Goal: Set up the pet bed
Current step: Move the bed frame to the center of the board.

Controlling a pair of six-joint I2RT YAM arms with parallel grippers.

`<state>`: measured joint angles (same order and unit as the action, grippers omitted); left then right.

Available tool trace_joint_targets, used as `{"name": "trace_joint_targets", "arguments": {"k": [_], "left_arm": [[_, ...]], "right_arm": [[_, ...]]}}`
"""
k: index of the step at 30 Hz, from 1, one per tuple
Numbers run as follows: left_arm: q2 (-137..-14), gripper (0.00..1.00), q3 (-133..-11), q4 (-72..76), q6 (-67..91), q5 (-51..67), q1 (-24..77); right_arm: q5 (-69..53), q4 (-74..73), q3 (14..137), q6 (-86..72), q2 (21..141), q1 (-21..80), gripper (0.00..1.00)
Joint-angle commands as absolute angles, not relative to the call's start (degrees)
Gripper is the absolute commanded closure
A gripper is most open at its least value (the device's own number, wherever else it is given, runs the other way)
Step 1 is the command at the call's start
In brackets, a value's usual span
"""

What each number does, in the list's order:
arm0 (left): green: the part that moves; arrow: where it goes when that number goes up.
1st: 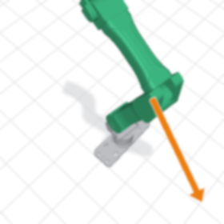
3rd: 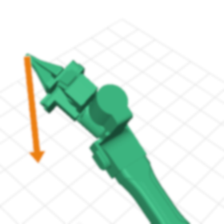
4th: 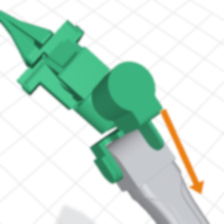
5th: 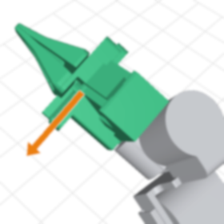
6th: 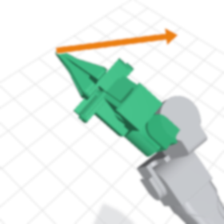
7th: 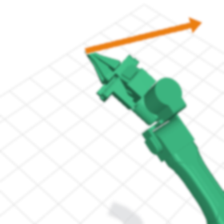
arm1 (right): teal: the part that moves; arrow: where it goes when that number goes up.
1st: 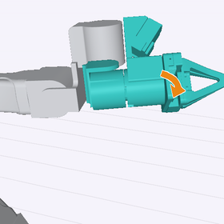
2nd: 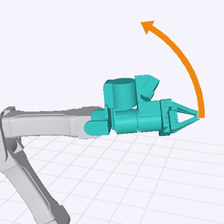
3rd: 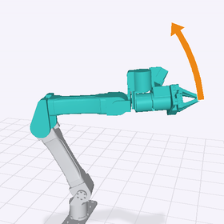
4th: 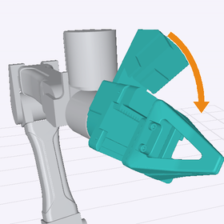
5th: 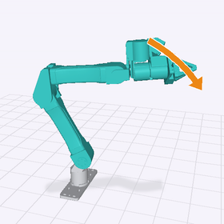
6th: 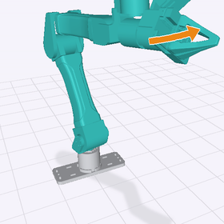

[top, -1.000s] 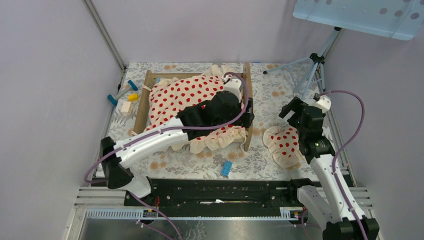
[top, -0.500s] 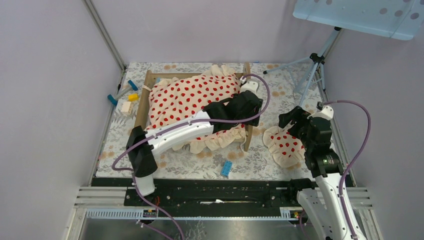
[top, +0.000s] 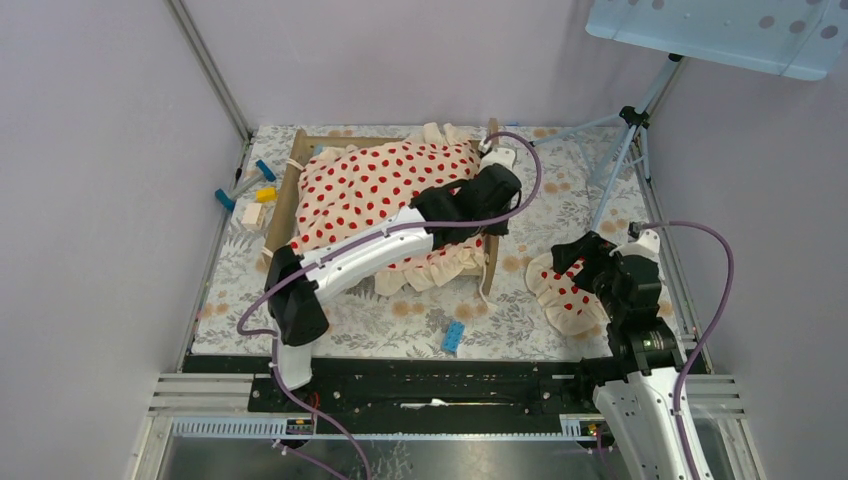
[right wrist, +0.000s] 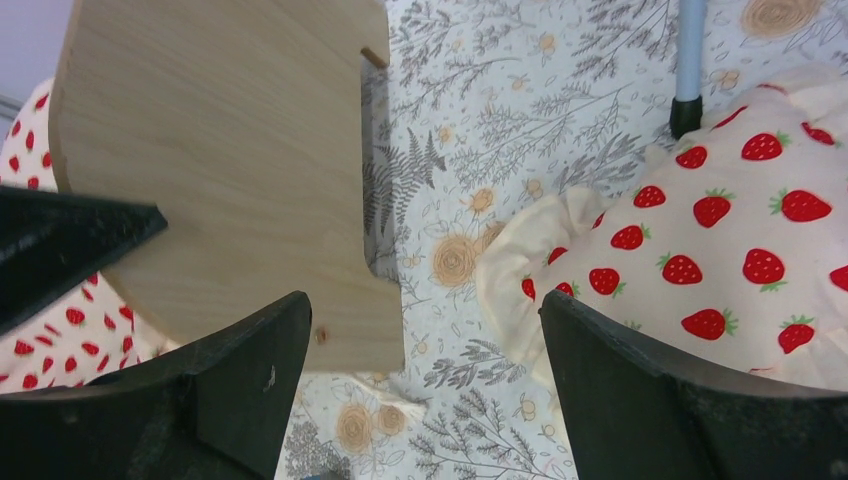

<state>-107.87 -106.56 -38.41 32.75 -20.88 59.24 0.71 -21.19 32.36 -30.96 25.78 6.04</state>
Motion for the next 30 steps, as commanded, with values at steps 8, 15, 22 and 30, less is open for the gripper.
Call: {"name": "trace_joint_targets", "arguments": {"k": [8,15,22,30], "left_arm": [[-111.88,1.00,-119.02,-32.87,27.05,-12.96,53.89],[-110.44,1.00,-120.90,-29.03,28.07,-8.65,53.83],[-110.49,1.00,-120.08,-24.01,29.55,-6.85,53.55],[-113.34,1.00,-120.98,-19.08,31.11,-4.53,53.39]], "right_arm": [[-2.72,-16.49,28.11,-31.44,24.14,5.89,0.11],[-6.34,-9.00,21.88,-32.42,23.02,5.95,0.18],[-7.03,-6.54,20.11,-34.37,22.98,5.89,0.21],[-4.50,-7.57,20.14,-33.20,22.65,5.94,0.20]]}}
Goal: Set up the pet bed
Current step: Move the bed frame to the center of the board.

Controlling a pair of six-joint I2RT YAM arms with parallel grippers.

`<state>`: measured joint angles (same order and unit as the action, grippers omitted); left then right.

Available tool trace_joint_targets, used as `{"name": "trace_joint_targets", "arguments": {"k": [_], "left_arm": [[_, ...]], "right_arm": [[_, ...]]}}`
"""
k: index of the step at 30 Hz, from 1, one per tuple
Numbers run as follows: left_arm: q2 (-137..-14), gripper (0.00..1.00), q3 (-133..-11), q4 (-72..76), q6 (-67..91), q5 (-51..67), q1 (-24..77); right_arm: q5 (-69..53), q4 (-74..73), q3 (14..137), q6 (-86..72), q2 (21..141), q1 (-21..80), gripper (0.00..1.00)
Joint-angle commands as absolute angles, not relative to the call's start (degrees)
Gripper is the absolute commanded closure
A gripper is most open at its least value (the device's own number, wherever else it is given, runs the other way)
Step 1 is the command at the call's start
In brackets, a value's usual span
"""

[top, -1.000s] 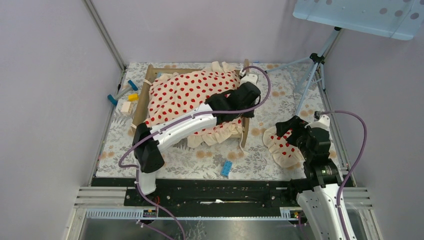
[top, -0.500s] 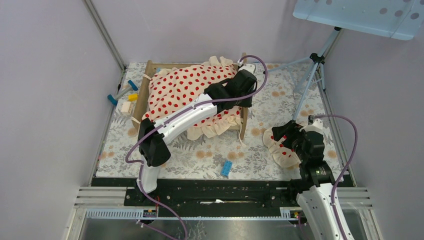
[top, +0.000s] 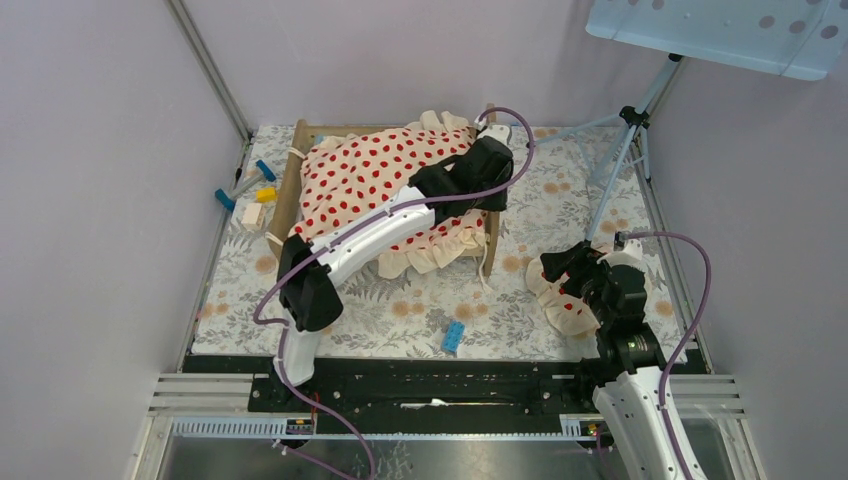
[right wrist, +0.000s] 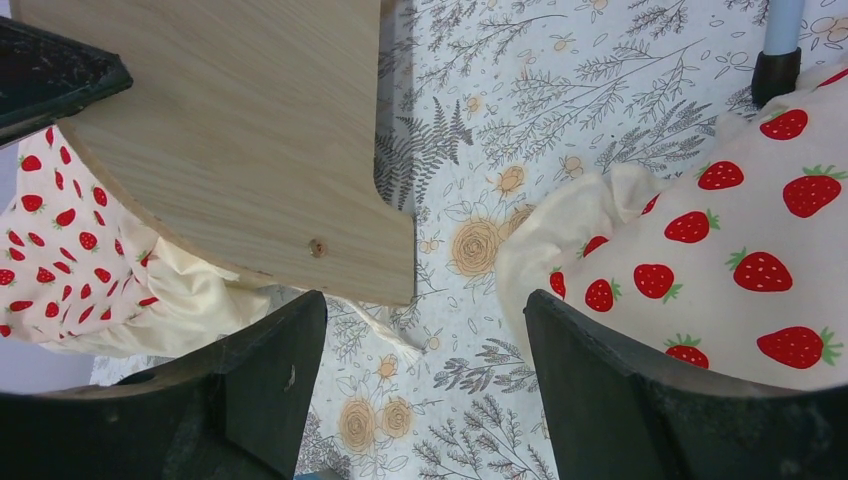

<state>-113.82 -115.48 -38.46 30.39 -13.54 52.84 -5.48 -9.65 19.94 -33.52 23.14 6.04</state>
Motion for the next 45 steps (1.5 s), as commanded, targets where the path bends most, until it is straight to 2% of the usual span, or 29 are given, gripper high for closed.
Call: {"name": "trace_joint_targets", "arguments": {"k": [1,3,11,15,17,20,25,33,39,45], "left_arm": [[-114.44,1.00,-121.60,-18.89,31.07,-4.30,53.33],[-116.04,1.00,-122.58,-18.70,31.02,-3.63,53.19],[-117.68,0.60,-122.53,-18.67,29.42,-1.21,52.18],[-113.65,0.37,-118.91,-19.92,26.86,-1.20,52.20],[-111.22,0.25,-117.22,-21.32,24.92,0.43,52.16],[-106.53,0.14,-113.02,-22.56,23.20,0.87,52.15],[-96.20,0.10,-104.33,-24.52,21.42,-2.30,52.10],[-74.60,0.09,-83.02,-28.11,21.89,-11.54,49.25],[-58.98,0.07,-71.29,-32.27,24.27,-14.05,47.42],[-51.09,0.06,-65.71,-35.94,26.10,-16.83,47.20]], "right_arm": [[-4.42,-7.56,20.11,-33.17,22.66,5.89,0.20],[-4.44,-7.43,20.00,-33.18,22.80,5.92,0.19],[-4.43,-8.13,20.16,-31.92,23.36,5.91,0.17],[-5.57,-11.88,22.94,-32.91,23.86,5.96,0.25],[-6.42,-12.68,23.32,-34.28,23.80,5.98,0.26],[-8.13,-11.10,21.88,-35.49,24.46,5.98,0.24],[-11.64,-5.13,20.35,-37.77,30.63,8.38,0.23],[9.69,3.95,19.19,-40.67,40.10,30.75,0.23],[14.14,15.81,15.28,-44.67,49.31,34.06,0.23],[16.47,22.64,17.86,-44.83,61.39,37.44,0.23]]}}
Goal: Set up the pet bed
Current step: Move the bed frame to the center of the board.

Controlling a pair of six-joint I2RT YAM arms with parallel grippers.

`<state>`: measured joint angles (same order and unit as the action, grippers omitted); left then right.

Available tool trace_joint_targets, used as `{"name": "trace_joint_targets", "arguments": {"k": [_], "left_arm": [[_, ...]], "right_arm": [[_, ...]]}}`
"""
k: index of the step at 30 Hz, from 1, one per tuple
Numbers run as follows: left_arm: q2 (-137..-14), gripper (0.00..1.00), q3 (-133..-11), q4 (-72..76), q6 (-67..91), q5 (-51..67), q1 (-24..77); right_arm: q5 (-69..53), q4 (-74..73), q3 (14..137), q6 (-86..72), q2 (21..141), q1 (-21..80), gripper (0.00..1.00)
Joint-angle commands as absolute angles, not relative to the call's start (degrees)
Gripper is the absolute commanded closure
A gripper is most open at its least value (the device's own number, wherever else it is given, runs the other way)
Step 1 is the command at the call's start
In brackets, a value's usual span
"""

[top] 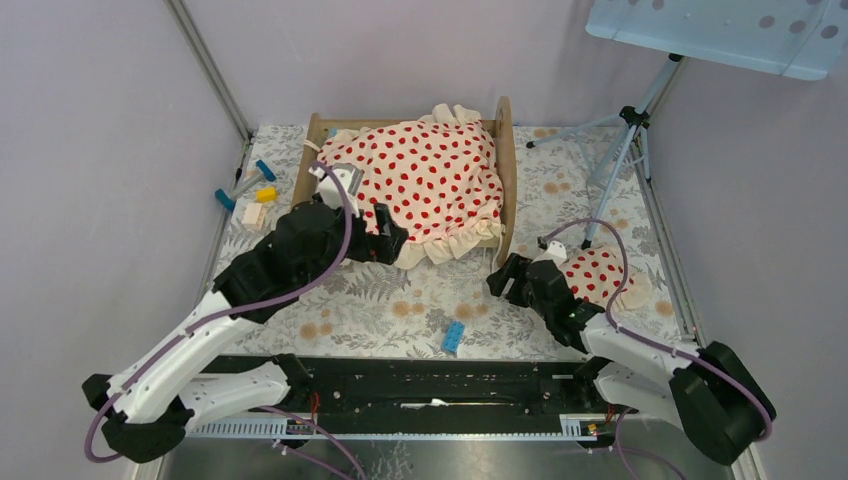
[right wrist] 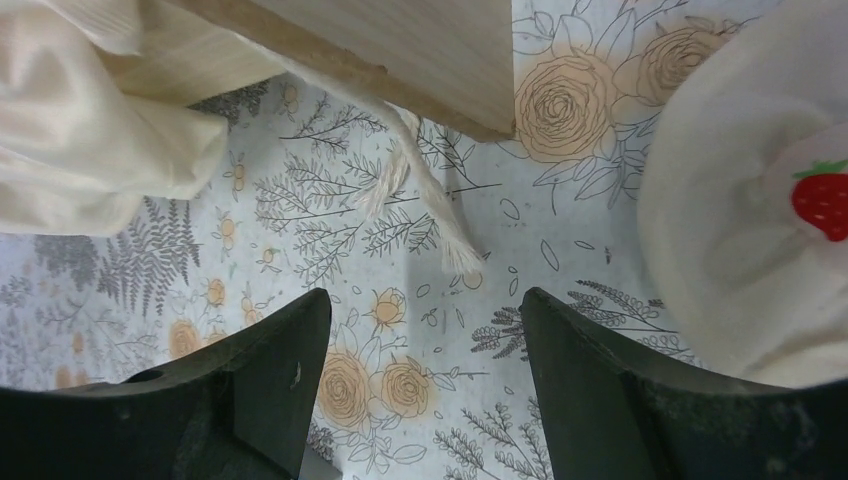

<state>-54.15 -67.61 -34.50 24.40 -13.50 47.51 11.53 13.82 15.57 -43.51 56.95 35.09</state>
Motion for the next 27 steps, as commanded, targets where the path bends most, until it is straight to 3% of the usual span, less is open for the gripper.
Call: {"name": "trace_joint_targets", "arguments": {"k": [1,16,27], "left_arm": [[-50.21,0.05,-65.19,-36.09,26.29,-17.02,47.20],[-45.07,0.04,-61.04,-37.17,28.04,-16.82,47.10],[-42.83,0.04,-60.19,-39.59,28.78,-18.10,47.10]], "right_arm": [[16.86,23.74,18.21,-45.02,62.65,37.95,0.24],[25.41,27.38,26.32,-45.15,77.92,39.29,0.26],[28.78,21.40,36.52,-41.73,88.63,38.27,0.28]]}}
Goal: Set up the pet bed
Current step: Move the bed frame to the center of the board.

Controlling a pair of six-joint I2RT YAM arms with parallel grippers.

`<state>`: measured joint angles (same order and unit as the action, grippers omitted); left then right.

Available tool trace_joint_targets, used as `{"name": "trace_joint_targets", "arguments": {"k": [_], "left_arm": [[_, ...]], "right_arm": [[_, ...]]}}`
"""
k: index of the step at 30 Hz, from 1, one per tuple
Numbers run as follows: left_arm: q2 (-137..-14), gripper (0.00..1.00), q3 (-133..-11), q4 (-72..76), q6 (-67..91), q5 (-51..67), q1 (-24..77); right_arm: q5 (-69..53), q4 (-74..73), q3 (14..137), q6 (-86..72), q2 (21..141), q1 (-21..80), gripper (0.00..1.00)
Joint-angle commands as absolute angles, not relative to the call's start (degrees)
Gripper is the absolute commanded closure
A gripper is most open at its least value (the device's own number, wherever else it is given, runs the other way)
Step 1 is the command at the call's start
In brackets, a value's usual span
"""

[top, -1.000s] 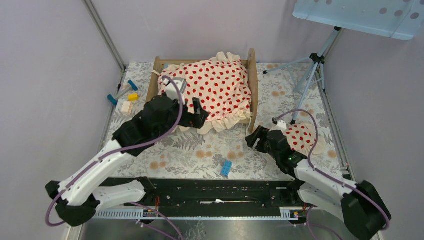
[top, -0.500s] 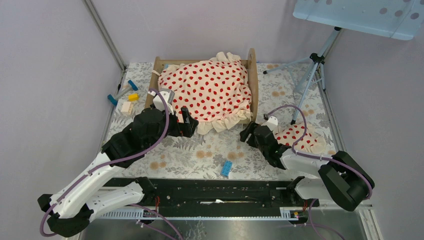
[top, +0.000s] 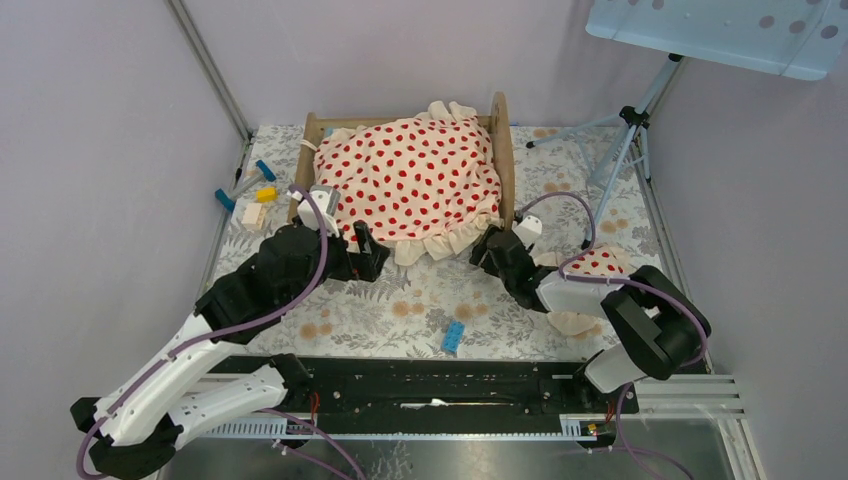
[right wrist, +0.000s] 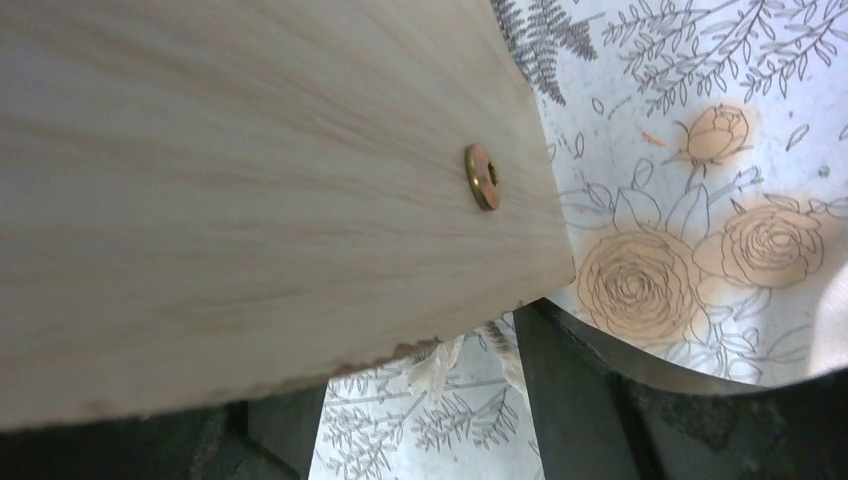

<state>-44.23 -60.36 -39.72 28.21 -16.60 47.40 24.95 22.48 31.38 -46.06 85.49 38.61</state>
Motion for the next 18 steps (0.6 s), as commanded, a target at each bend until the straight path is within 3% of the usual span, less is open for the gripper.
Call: {"name": "trace_joint_targets", "arguments": {"k": [1,18], "left_arm": [[-42.70,0.03,-60.06,-39.71,28.89,-18.18,47.11],[-40.11,0.03,-57.42,-40.38,30.27,-17.69,47.11]], "right_arm": [[28.82,20.70,37.37,-41.36,89.60,37.84,0.28],[30.39,6.65,43.47,-45.10,99.16,39.97,0.38]]}}
